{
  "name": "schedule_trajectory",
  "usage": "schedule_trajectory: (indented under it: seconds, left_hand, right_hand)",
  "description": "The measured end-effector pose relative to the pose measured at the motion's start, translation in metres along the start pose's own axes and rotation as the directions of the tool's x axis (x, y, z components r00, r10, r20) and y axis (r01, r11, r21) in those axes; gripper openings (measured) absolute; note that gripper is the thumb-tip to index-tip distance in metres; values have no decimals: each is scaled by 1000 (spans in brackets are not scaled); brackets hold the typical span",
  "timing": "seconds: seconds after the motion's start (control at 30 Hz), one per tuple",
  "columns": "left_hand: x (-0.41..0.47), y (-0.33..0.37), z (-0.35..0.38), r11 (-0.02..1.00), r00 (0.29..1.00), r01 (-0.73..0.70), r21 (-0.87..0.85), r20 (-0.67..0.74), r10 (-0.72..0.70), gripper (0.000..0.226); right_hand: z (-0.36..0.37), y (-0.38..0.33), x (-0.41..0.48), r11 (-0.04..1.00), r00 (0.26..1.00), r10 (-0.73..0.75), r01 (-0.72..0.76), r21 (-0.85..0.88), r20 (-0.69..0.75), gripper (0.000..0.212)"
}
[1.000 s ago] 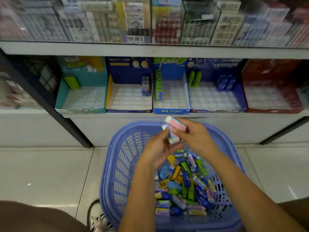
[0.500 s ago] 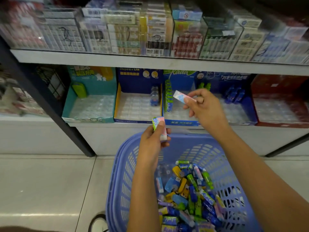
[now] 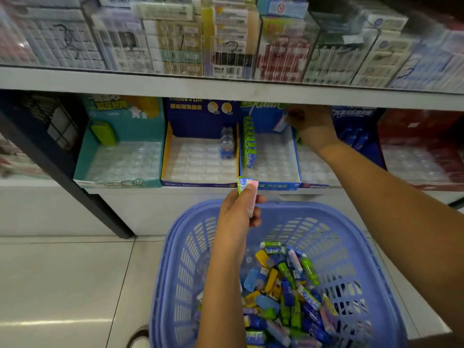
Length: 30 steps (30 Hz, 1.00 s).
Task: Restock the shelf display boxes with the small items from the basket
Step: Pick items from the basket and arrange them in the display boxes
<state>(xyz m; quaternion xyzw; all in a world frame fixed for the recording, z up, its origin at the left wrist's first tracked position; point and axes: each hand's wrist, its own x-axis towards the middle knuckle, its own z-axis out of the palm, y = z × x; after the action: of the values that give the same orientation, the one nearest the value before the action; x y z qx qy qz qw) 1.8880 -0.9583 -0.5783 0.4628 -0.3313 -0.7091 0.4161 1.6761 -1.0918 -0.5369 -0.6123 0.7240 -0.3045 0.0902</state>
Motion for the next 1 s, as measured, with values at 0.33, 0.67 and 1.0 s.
schedule_trajectory:
  seconds: [0.33, 0.67, 1.0]
  left_hand:
    - [5, -4, 9, 998, 999, 42, 50, 5, -43, 21]
    - [11, 1, 12, 988, 992, 122, -97, -25, -125, 17]
    - [8, -7, 8, 986, 999, -49, -162, -29, 44, 18]
  right_hand:
    - [2, -10, 22, 990, 974, 26, -56, 130, 224, 34]
    - [15, -13, 12, 991, 991, -69, 81, -106, 116, 26]
    - [-1, -39, -57, 987, 993, -13, -6, 164, 119, 26]
